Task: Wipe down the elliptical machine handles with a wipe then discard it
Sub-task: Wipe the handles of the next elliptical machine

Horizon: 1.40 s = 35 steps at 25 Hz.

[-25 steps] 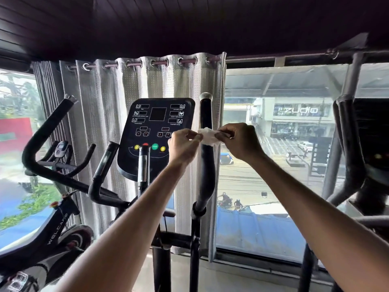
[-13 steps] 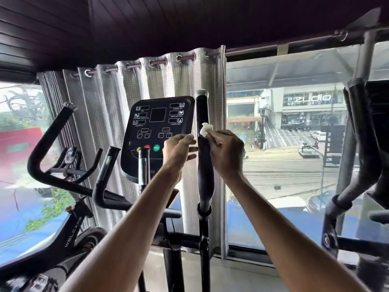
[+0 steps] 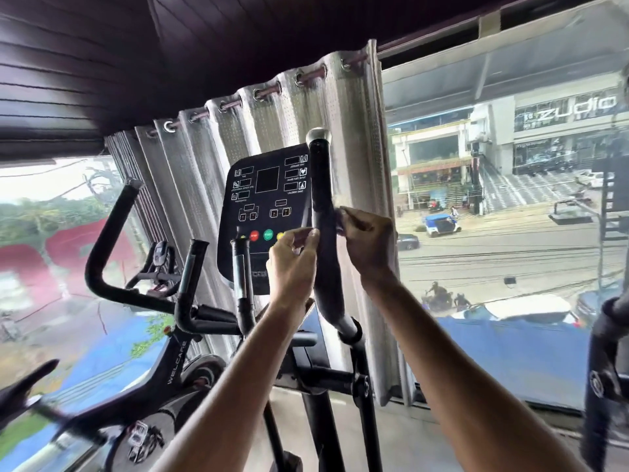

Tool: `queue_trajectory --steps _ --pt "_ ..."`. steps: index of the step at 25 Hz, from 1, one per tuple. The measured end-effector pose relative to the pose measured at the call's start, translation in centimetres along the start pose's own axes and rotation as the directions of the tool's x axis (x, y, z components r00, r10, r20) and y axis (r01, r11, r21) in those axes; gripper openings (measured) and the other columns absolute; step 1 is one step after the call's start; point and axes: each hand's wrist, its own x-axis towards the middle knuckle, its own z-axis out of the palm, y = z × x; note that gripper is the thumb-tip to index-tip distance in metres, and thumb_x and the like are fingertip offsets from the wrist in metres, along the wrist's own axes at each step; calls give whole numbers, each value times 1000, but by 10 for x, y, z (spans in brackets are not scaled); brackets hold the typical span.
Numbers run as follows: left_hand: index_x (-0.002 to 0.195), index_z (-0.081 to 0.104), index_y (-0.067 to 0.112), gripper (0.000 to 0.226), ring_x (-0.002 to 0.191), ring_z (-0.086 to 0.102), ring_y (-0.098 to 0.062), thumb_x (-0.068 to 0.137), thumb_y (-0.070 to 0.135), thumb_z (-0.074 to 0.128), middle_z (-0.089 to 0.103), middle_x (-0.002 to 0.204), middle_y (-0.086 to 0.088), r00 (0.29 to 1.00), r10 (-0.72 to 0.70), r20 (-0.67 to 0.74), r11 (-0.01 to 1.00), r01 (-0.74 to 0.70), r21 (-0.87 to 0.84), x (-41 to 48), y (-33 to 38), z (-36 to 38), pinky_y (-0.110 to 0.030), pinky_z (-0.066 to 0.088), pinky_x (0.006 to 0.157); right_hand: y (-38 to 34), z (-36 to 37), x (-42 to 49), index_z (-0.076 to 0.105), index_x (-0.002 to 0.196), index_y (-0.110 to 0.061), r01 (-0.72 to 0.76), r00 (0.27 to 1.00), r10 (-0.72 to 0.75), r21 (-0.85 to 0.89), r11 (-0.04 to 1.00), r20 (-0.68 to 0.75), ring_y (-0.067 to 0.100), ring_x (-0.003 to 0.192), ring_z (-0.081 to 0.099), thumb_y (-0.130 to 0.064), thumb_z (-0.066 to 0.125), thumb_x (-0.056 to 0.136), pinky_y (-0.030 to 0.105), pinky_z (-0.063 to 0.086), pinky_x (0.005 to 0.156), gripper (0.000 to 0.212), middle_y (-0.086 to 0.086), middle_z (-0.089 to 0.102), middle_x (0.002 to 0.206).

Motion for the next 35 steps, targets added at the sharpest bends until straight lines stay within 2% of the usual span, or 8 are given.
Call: queue_trajectory --steps 6,8,12,19,23,28,31,35 --pt "105 73 12 15 82 63 -13 99 24 67 72 91 0 999 -29 -38 997 26 -74 -7 0 6 -30 49 73 4 1 -4 81 92 -18 -71 997 70 174 982 13 0 75 67 -24 75 88 40 61 71 10 -2 78 83" --pt "105 74 12 16 83 63 -16 99 25 66 72 91 -2 999 -32 -44 997 29 -73 -9 1 6 -35 49 76 0 -4 -8 81 97 -16 33 999 -31 98 995 -26 -3 82 69 -19 75 89 21 56 75 11 -5 78 92" --pt "98 76 21 12 82 64 -15 100 27 65 74 88 2 998 -43 -46 997 39 -70 -17 5 6 -37 50 80 -5 -10 -12 80 104 -11 257 966 -257 11 966 -6 5 86 69 -15 73 92 17 53 80 14 -3 76 98" --pt "110 75 24 15 104 71 -23 100 26 64 77 106 -1 996 -88 11 992 89 -85 -29 4 -1 -44 55 96 -24 -22 8 73 116 -11 592 797 -524 -212 778 301 23 87 65 -17 68 93 33 56 77 24 4 68 98" --pt "113 75 18 18 81 67 -1 100 26 65 77 99 3 994 -109 9 987 109 -120 -35 -1 -1 -24 48 78 -38 -20 28 78 100 -12 780 597 -566 -247 575 568 25 81 61 -8 72 88 31 54 69 14 3 62 89" --pt "109 77 20 27 94 72 -10 97 42 66 79 98 5 993 -106 60 983 114 -147 -43 -17 -5 -25 53 84 -67 6 55 71 67 -2 851 498 -410 -341 398 764 21 59 49 7 71 82 26 37 53 17 4 51 69" --pt "116 75 22 35 106 71 -12 92 48 68 78 106 5 991 -98 94 979 113 -167 -42 -22 -5 -36 55 98 -90 14 51 68 79 2 888 385 -252 -283 362 888 23 69 59 6 58 94 35 51 63 18 9 61 79" --pt "115 75 19 25 105 71 -7 97 35 69 78 107 7 990 -87 111 971 109 -214 -39 -27 -7 -27 53 95 -113 24 40 60 73 -7 911 397 -132 -373 174 908 20 71 66 3 50 97 31 57 67 28 8 67 80"
